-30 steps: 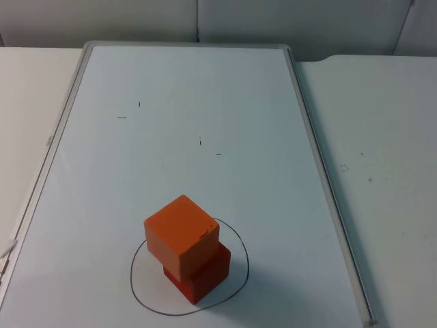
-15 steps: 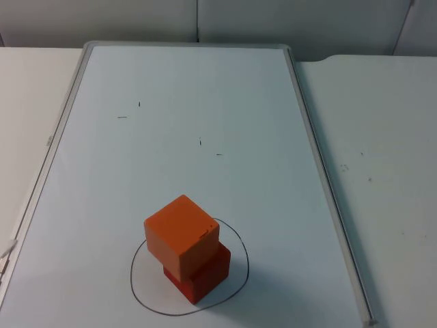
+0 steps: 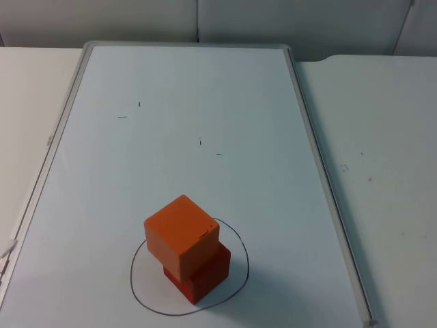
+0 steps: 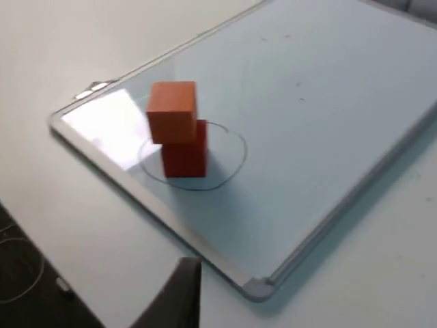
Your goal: Pick up one cube with the left hand and another cube with the right hand. First place the cube in the right hand at the target position, then stack the cube in the left hand on top.
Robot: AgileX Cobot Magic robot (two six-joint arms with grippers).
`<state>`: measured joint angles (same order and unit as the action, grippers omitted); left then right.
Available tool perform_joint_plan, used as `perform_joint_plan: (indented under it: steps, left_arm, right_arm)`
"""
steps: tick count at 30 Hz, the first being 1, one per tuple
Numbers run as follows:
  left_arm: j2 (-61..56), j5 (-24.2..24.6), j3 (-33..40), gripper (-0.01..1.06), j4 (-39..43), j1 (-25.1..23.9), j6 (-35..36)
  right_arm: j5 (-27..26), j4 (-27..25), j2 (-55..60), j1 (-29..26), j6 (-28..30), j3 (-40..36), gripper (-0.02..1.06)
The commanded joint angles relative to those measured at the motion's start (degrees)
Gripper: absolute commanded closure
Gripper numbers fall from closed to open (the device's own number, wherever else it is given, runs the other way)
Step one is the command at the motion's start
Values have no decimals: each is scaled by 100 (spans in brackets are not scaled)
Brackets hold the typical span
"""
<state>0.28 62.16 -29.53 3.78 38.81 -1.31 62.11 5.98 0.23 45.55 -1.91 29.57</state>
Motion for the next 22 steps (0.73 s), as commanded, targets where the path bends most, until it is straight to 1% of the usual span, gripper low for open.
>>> perform_joint_plan:
  steps: [1, 3, 4, 5, 8, 9, 13, 14, 18, 19, 22]
  left_arm:
    - [-28, -47, 14, 0, -13, -204, 24]
    - [-28, -47, 14, 0, -13, -696, 24]
    - [-28, -47, 14, 0, -13, -1039, 24]
    - [-28, -47, 14, 0, -13, -1039, 24]
    - [-28, -47, 14, 0, -13, -1803, 24]
    - [-28, -47, 14, 0, -13, -1803, 24]
    - [-28, -47, 14, 0, -13, -2701, 24]
    - [-28, -47, 14, 0, -13, -2701, 24]
    - [-28, -47, 14, 0, -13, -3279, 24]
    - [-28, -47, 14, 0, -13, -3279, 24]
    - [-28, -47, 14, 0, -13, -3474, 24]
  right_arm:
    - [-47, 2, -23, -366, 45, -48, 4]
    - [-47, 2, -23, -956, 45, -48, 4]
    - [-47, 2, -23, -1431, 45, -48, 4]
    - [-47, 2, -23, -1431, 45, -48, 4]
    - [-47, 2, -23, -2267, 45, -48, 4]
    - [-47, 2, -23, -2267, 45, -48, 4]
    - [-47, 2, -23, -3210, 45, -48, 4]
    - [-47, 2, -23, -3210, 45, -48, 4]
    - [-47, 2, -23, -3715, 45, -48, 4]
    - [-47, 2, -23, -3715, 45, -48, 4]
    - [-47, 2, -23, -3969, 45, -48, 4]
